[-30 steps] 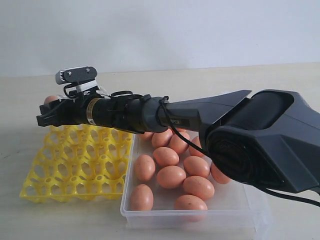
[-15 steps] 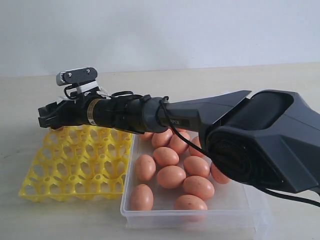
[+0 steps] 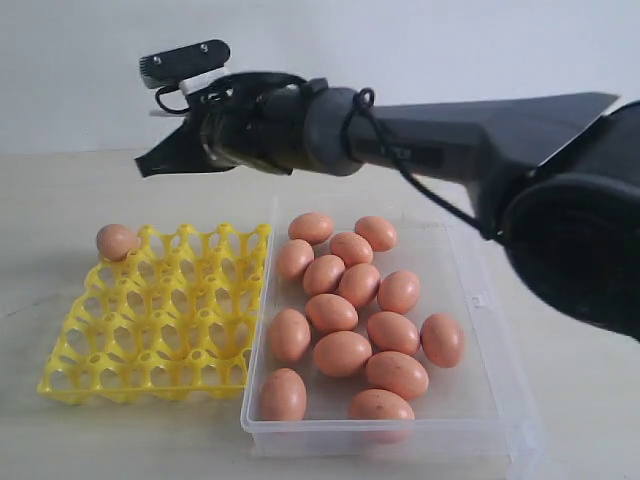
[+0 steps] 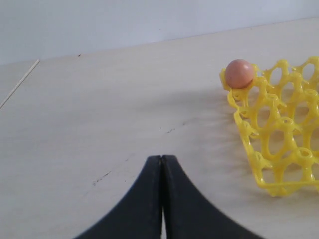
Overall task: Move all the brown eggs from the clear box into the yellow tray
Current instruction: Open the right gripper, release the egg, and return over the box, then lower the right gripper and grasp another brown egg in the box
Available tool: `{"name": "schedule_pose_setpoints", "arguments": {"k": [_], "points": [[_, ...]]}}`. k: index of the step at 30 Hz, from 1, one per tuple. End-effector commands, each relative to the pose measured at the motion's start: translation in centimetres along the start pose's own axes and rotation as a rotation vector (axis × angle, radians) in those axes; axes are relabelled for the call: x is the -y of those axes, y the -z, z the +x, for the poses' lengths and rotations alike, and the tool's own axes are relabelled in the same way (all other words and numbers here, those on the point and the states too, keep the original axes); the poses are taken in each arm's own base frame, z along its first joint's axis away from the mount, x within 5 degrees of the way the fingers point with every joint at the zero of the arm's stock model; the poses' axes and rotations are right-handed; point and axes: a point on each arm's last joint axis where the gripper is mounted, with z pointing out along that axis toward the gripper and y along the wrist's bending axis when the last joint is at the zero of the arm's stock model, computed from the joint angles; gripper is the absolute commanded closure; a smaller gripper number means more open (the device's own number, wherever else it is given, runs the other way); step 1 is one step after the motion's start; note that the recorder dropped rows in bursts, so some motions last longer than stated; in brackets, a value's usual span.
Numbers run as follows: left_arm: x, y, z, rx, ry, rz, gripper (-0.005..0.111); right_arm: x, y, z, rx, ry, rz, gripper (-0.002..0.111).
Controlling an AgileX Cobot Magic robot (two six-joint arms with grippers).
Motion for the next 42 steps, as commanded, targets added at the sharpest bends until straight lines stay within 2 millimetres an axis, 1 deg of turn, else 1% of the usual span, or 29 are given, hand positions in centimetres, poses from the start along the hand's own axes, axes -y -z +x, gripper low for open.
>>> {"name": "schedule_pose_setpoints", "arguments": {"k": [1,4,6,8,10,14,15,17,19,20,22,24,27,29,30,32,35,37,42], "points": [[0.0,0.1,-0.2,0.019,0.006,0.005,0.107,1.3,3.4,2.3,-0.335,0.262,0.017,0.108],[0.0,0.1,-0.2,0.019,0.006,0.005,0.107,1.9,6.3,3.5,-0.505,0.357,-0.025,0.108],[0.0,0.1,-0.2,0.019,0.006,0.005,0.107,2.6,8.3,4.1,-0.588,0.362,-0.007,0.108],[0.0,0.1,-0.2,0.019,0.006,0.005,0.107,3.3,9.9,4.6,-0.630,0.353,0.024,0.108],[0.0,0.1,-0.2,0.019,0.006,0.005,0.107,4.3,11.7,4.5,-0.623,0.298,0.074,0.108],[0.0,0.1,-0.2,0.019,0.006,0.005,0.107,6.5,14.4,5.1,-0.596,0.174,0.233,0.108],[0.0,0.1,-0.2,0.019,0.006,0.005,0.107,6.8,14.9,5.4,-0.591,0.164,0.249,0.108],[0.0,0.1,-0.2,0.019,0.006,0.005,0.107,7.3,15.7,6.2,-0.597,0.114,0.228,0.108],[0.0,0.1,-0.2,0.019,0.006,0.005,0.107,7.8,15.9,6.9,-0.601,0.039,0.185,0.108],[0.0,0.1,-0.2,0.019,0.006,0.005,0.107,8.3,15.7,7.4,-0.610,-0.007,0.164,0.108],[0.0,0.1,-0.2,0.019,0.006,0.005,0.107,9.2,15.4,7.9,-0.606,-0.078,0.142,0.106],[0.0,0.1,-0.2,0.019,0.006,0.005,0.107,10.0,15.1,8.5,-0.612,-0.159,0.131,0.102],[0.0,0.1,-0.2,0.019,0.006,0.005,0.107,11.3,14.8,9.0,-0.613,-0.195,0.143,0.095],[0.0,0.1,-0.2,0.019,0.006,0.005,0.107,12.0,14.5,9.2,-0.610,-0.228,0.150,0.088],[0.0,0.1,-0.2,0.019,0.006,0.005,0.107,12.1,14.4,9.3,-0.607,-0.252,0.144,0.084],[0.0,0.1,-0.2,0.019,0.006,0.005,0.107,12.1,13.9,9.6,-0.607,-0.308,0.126,0.071],[0.0,0.1,-0.2,0.019,0.006,0.005,0.107,11.9,13.1,10.1,-0.607,-0.338,0.105,0.053],[0.0,0.1,-0.2,0.019,0.006,0.005,0.107,11.8,12.5,10.5,-0.613,-0.337,0.104,0.049],[0.0,0.1,-0.2,0.019,0.006,0.005,0.107,11.9,10.9,12.1,-0.647,-0.333,0.109,0.049]]}}
